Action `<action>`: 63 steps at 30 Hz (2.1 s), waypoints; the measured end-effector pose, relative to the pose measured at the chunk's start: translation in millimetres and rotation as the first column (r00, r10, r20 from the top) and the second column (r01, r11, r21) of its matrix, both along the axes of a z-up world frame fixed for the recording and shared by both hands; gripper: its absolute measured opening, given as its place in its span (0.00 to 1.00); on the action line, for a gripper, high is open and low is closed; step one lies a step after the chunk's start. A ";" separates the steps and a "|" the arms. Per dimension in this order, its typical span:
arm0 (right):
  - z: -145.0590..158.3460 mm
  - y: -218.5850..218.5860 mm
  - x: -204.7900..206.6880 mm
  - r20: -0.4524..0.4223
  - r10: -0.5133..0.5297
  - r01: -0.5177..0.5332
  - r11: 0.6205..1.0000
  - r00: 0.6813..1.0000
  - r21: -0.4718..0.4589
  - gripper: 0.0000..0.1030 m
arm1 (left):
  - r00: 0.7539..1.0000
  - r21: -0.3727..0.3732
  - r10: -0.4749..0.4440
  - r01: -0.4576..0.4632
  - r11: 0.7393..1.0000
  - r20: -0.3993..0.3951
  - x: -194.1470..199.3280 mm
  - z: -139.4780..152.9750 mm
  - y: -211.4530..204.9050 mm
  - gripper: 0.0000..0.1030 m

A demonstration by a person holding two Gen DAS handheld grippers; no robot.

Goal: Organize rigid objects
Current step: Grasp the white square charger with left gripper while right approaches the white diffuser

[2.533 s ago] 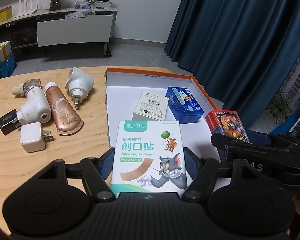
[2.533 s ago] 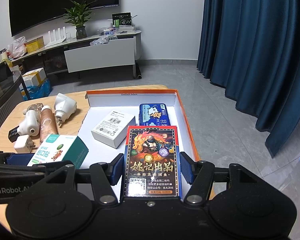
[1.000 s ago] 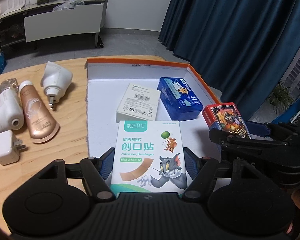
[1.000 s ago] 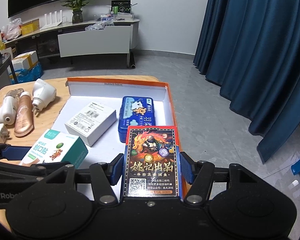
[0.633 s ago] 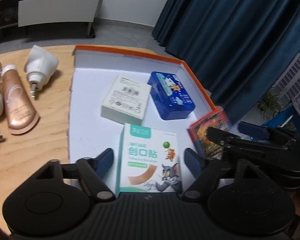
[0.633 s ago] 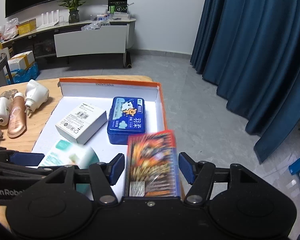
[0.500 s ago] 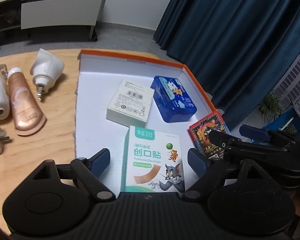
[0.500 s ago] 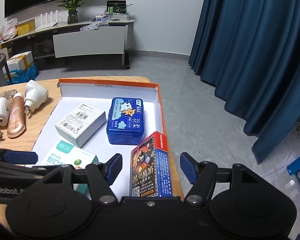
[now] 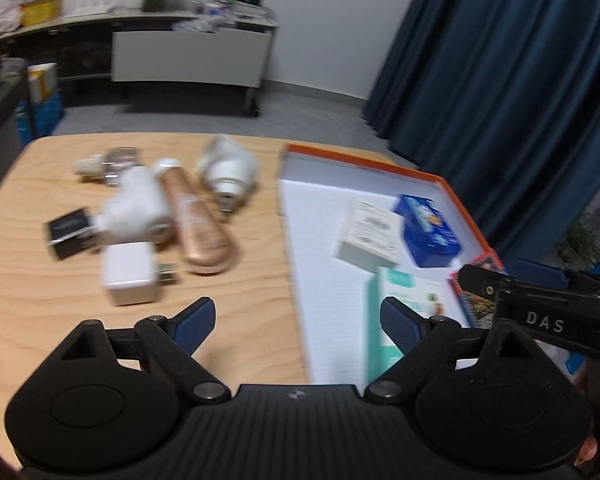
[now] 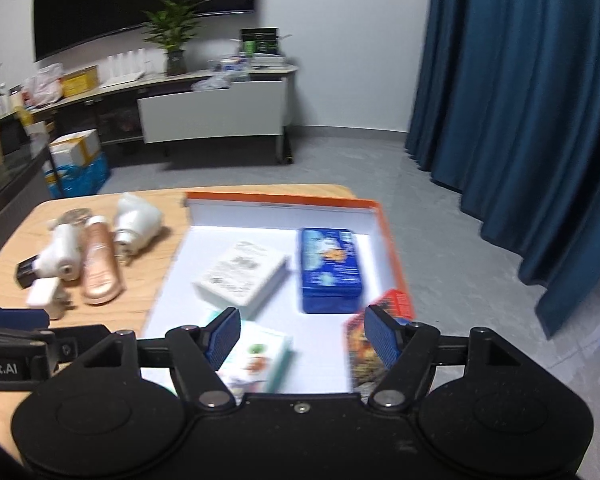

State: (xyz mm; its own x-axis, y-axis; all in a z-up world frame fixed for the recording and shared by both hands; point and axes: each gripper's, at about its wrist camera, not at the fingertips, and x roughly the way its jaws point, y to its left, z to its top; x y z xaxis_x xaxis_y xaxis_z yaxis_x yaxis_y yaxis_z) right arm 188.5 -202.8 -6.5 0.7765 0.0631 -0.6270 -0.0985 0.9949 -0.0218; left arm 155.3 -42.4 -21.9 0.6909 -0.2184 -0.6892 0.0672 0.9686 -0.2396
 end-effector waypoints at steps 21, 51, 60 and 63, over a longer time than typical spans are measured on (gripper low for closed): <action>-6.7 51.4 -9.5 -0.030 0.129 -0.128 0.991 0.991 0.026 0.81 | 0.972 0.056 0.233 -0.231 0.971 -0.034 -0.2 -21.5 83.5 0.90; -28.0 80.1 10.4 -0.105 0.217 -0.206 0.973 0.971 0.103 0.83 | 0.961 0.162 0.262 -0.246 0.956 -0.084 29.8 -32.5 71.5 0.90; -30.7 78.1 11.3 -0.107 0.214 -0.203 0.973 0.971 0.110 0.83 | 0.961 0.161 0.264 -0.248 0.955 -0.083 43.2 -37.2 66.8 0.92; -31.4 75.7 12.0 -0.109 0.210 -0.198 0.974 0.972 0.114 0.83 | 0.964 0.181 0.256 -0.241 0.954 -0.067 49.4 -39.6 61.1 0.94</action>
